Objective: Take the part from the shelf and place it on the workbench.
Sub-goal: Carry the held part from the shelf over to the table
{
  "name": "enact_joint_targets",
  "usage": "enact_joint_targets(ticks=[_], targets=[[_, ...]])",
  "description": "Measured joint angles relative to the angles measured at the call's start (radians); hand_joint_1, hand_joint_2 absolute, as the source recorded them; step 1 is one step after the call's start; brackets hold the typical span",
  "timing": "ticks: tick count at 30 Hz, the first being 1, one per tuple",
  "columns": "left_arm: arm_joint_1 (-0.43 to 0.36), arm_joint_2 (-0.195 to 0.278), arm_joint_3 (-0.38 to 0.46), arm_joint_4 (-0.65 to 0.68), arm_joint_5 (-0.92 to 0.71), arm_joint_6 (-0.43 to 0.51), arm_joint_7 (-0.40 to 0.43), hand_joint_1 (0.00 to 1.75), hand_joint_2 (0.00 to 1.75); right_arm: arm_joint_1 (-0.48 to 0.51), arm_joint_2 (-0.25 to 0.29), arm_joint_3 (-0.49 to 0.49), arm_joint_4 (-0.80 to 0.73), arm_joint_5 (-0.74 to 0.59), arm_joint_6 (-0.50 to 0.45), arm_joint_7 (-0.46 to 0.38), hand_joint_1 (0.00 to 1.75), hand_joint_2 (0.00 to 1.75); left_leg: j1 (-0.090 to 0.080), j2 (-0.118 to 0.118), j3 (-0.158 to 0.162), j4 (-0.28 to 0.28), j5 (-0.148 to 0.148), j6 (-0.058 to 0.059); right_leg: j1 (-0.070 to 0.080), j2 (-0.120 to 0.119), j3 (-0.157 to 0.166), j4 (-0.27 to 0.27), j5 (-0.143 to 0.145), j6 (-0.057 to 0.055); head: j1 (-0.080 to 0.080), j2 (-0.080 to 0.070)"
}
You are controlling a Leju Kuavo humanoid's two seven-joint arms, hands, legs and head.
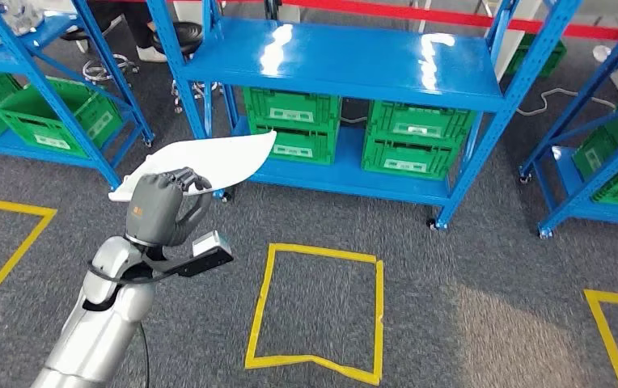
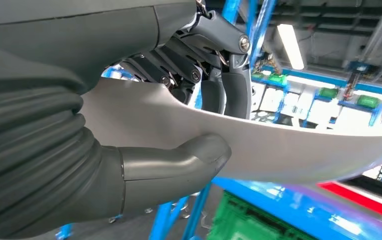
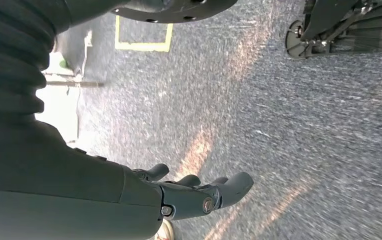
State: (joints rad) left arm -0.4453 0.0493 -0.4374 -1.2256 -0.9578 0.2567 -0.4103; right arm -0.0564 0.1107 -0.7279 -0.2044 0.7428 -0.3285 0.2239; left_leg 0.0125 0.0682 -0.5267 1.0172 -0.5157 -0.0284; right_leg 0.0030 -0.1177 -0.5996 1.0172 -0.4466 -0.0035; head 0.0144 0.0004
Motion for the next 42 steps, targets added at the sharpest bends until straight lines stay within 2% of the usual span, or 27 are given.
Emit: enact_joint_targets(ticks=[1, 3, 5, 7, 8, 9, 10, 12, 14, 16, 18, 20, 21, 23, 24, 25, 28, 29, 31, 32, 34, 36, 37, 38, 39, 40, 42], targets=[[0.007, 0.001, 0.001, -0.004, 0.003, -0.019, 0.0, 1.59, 1.75, -0.001, -0.001, 0.0, -0.001, 0.002, -0.001, 0.002, 0.0, 1.75, 0.001, -0.011, -0.005, -0.003, 0.003, 0.012, -0.001, -0.006, 0.0, 0.001, 0.001, 0.007, 0.0, 0.0], [0.018, 0.003, 0.004, -0.006, 0.013, -0.057, -0.001, 1.59, 1.75, -0.001, -0.002, 0.0, -0.002, 0.008, 0.001, 0.006, 0.0, 1.75, 0.003, -0.033, -0.014, -0.006, 0.015, 0.032, -0.006, 0.03, -0.013, 0.033, -0.027, 0.021, 0.0, 0.0], [0.024, 0.003, 0.007, -0.005, 0.022, -0.079, -0.008, 1.59, 1.75, 0.001, -0.003, 0.0, -0.003, 0.014, 0.006, 0.008, 0.0, 1.75, 0.003, -0.055, -0.029, -0.005, 0.029, 0.042, -0.009, 0.093, -0.059, 0.145, -0.1, 0.029, 0.002, 0.0], [0.034, 0.003, 0.011, -0.003, 0.028, -0.092, -0.016, 1.59, 1.75, 0.006, -0.003, 0.0, -0.003, 0.02, 0.01, 0.014, 0.0, 1.75, 0.0, -0.082, -0.046, -0.002, 0.04, 0.045, -0.008, 0.115, -0.109, 0.272, -0.158, 0.027, 0.002, 0.0], [0.041, 0.004, 0.015, -0.003, 0.029, -0.096, -0.018, 1.59, 1.75, 0.006, -0.003, 0.0, -0.003, 0.023, 0.012, 0.02, 0.0, 1.75, -0.002, -0.096, -0.052, 0.001, 0.044, 0.045, -0.007, 0.117, -0.115, 0.294, -0.161, 0.025, 0.002, 0.0], [0.047, 0.004, 0.018, -0.003, 0.027, -0.098, -0.018, 1.59, 1.75, 0.007, -0.003, 0.0, -0.003, 0.026, 0.014, 0.029, 0.0, 1.75, -0.002, -0.109, -0.058, 0.004, 0.047, 0.043, -0.007, 0.119, -0.1, 0.275, -0.145, 0.022, 0.002, 0.0], [0.053, 0.005, 0.022, -0.005, 0.023, -0.098, -0.019, 1.59, 1.75, 0.006, -0.003, 0.0, -0.003, 0.028, 0.014, 0.04, 0.0, 1.75, -0.002, -0.123, -0.063, 0.008, 0.05, 0.041, -0.008, 0.125, -0.066, 0.217, -0.116, 0.018, 0.002, 0.0], [0.058, 0.005, 0.028, -0.011, 0.017, -0.097, -0.017, 1.59, 1.75, 0.005, -0.003, 0.0, -0.003, 0.031, 0.014, 0.055, 0.0, 1.75, -0.002, -0.148, -0.072, 0.016, 0.054, 0.034, -0.01, 0.162, 0.01, 0.079, -0.071, 0.01, 0.002, 0.0], [0.06, 0.004, 0.036, -0.017, 0.012, -0.094, -0.012, 1.59, 1.75, 0.004, -0.003, 0.0, -0.003, 0.033, 0.013, 0.058, 0.0, 1.75, -0.002, -0.169, -0.081, 0.018, 0.059, 0.022, -0.008, 0.182, 0.039, 0.018, -0.062, 0.004, 0.002, 0.0], [0.062, 0.003, 0.044, -0.019, -0.001, -0.092, -0.002, 1.59, 1.75, 0.002, -0.002, 0.0, -0.003, 0.036, 0.013, 0.059, 0.0, 1.75, -0.001, -0.187, -0.087, 0.012, 0.068, 0.007, -0.006, 0.162, 0.039, 0.015, -0.057, -0.005, 0.002, 0.0], [0.064, 0.004, 0.053, -0.019, -0.019, -0.1, 0.012, 1.59, 1.75, 0.0, -0.002, 0.0, -0.003, 0.042, 0.013, 0.066, 0.0, 1.75, -0.002, -0.16, -0.1, 0.03, 0.055, -0.003, -0.009, 0.139, 0.04, 0.007, -0.048, -0.02, -0.002, 0.0], [0.066, 0.005, 0.06, -0.019, -0.036, -0.108, 0.02, 1.59, 1.75, 0.0, -0.001, 0.0, -0.003, 0.047, 0.015, 0.069, 0.0, 1.75, -0.004, -0.103, -0.14, 0.122, -0.003, -0.011, -0.01, 0.114, 0.038, 0.002, -0.044, -0.03, -0.008, 0.0], [0.068, 0.005, 0.061, -0.019, -0.042, -0.109, 0.02, 1.59, 1.75, 0.001, -0.002, 0.0, -0.003, 0.049, 0.016, 0.069, 0.0, 1.75, -0.003, -0.086, -0.167, 0.188, -0.039, -0.016, -0.009, 0.102, 0.036, 0.002, -0.044, -0.033, -0.011, 0.0], [0.075, 0.006, 0.063, -0.019, -0.047, -0.109, 0.019, 1.59, 1.75, 0.003, -0.002, 0.0, -0.003, 0.05, 0.017, 0.069, 0.0, 1.75, -0.001, -0.076, -0.201, 0.28, -0.075, -0.023, -0.007, 0.075, 0.034, 0.003, -0.044, -0.034, -0.011, 0.0], [0.079, 0.006, 0.064, -0.019, -0.048, -0.109, 0.019, 1.59, 1.75, 0.003, -0.002, 0.0, -0.003, 0.05, 0.017, 0.069, 0.0, 1.75, 0.0, -0.073, -0.193, 0.276, -0.066, -0.024, -0.007, 0.062, 0.033, 0.003, -0.044, -0.034, -0.011, 0.0], [0.081, 0.007, 0.065, -0.019, -0.048, -0.109, 0.019, 1.59, 1.75, 0.003, -0.002, 0.0, -0.003, 0.05, 0.018, 0.069, 0.0, 1.75, 0.0, -0.066, -0.165, 0.231, -0.04, -0.023, -0.007, 0.05, 0.033, 0.004, -0.044, -0.033, -0.011, 0.0], [0.08, 0.008, 0.07, -0.02, -0.049, -0.108, 0.018, 1.59, 1.75, 0.001, -0.003, 0.0, -0.003, 0.05, 0.018, 0.069, 0.0, 1.75, -0.009, -0.01, -0.057, 0.037, 0.028, -0.007, -0.001, 0.016, 0.035, 0.009, -0.049, -0.024, -0.011, 0.0], [0.08, 0.009, 0.071, -0.02, -0.049, -0.108, 0.018, 1.59, 1.75, 0.0, -0.003, 0.0, -0.003, 0.05, 0.018, 0.069, 0.0, 1.75, -0.013, -0.001, -0.046, 0.011, 0.032, 0.0, 0.001, 0.007, 0.035, 0.011, -0.05, -0.02, -0.011, 0.0], [0.081, 0.01, 0.072, -0.02, -0.049, -0.108, 0.018, 1.59, 1.75, -0.002, -0.004, 0.0, -0.003, 0.05, 0.017, 0.069, 0.0, 1.75, -0.015, -0.021, -0.051, 0.006, 0.035, 0.014, 0.003, -0.012, 0.036, 0.01, -0.049, -0.011, -0.01, 0.0], [0.082, 0.011, 0.073, -0.021, -0.049, -0.108, 0.018, 1.59, 1.75, -0.004, -0.004, 0.0, -0.004, 0.05, 0.017, 0.069, 0.0, 1.75, -0.013, -0.032, -0.052, 0.004, 0.038, 0.019, 0.001, -0.006, 0.036, 0.012, -0.052, -0.005, -0.01, 0.0], [0.081, 0.011, 0.074, -0.022, -0.049, -0.107, 0.018, 1.59, 1.75, -0.004, -0.005, 0.0, -0.005, 0.05, 0.018, 0.066, 0.0, 1.75, -0.007, -0.054, -0.055, -0.001, 0.047, 0.032, -0.004, 0.047, 0.017, 0.059, -0.086, 0.007, -0.01, 0.0], [0.08, 0.008, 0.074, -0.022, -0.049, -0.107, 0.018, 1.59, 1.75, -0.002, -0.005, 0.0, -0.005, 0.05, 0.019, 0.063, 0.0, 1.75, -0.004, -0.076, -0.059, -0.002, 0.052, 0.039, -0.008, 0.104, -0.04, 0.182, -0.151, 0.015, -0.009, 0.0], [0.081, 0.007, 0.074, -0.022, -0.049, -0.107, 0.018, 1.59, 1.75, 0.0, -0.005, 0.0, -0.005, 0.05, 0.019, 0.063, 0.0, 1.75, -0.004, -0.09, -0.062, -0.001, 0.053, 0.04, -0.009, 0.112, -0.072, 0.248, -0.177, 0.017, -0.009, 0.0], [0.082, 0.007, 0.074, -0.021, -0.049, -0.107, 0.018, 1.59, 1.75, 0.002, -0.005, 0.0, -0.005, 0.05, 0.019, 0.065, 0.0, 1.75, -0.004, -0.104, -0.065, 0.001, 0.054, 0.04, -0.01, 0.115, -0.092, 0.29, -0.185, 0.018, -0.009, 0.0], [0.083, 0.006, 0.074, -0.021, -0.05, -0.107, 0.018, 1.59, 1.75, 0.003, -0.006, 0.0, -0.005, 0.05, 0.02, 0.067, 0.0, 1.75, -0.003, -0.119, -0.067, 0.004, 0.055, 0.039, -0.011, 0.116, -0.096, 0.295, -0.174, 0.019, -0.009, 0.0], [0.083, 0.006, 0.074, -0.02, -0.05, -0.107, 0.018, 1.59, 1.75, 0.003, -0.006, 0.0, -0.005, 0.05, 0.02, 0.071, 0.0, 1.75, -0.002, -0.135, -0.068, 0.007, 0.056, 0.037, -0.013, 0.12, -0.079, 0.259, -0.146, 0.019, -0.009, 0.0], [0.083, 0.006, 0.074, -0.02, -0.05, -0.107, 0.018, 1.59, 1.75, 0.003, -0.006, 0.0, -0.005, 0.05, 0.02, 0.075, 0.0, 1.75, 0.001, -0.164, -0.073, 0.016, 0.055, 0.028, -0.022, 0.154, -0.013, 0.125, -0.084, 0.022, -0.009, 0.0]])
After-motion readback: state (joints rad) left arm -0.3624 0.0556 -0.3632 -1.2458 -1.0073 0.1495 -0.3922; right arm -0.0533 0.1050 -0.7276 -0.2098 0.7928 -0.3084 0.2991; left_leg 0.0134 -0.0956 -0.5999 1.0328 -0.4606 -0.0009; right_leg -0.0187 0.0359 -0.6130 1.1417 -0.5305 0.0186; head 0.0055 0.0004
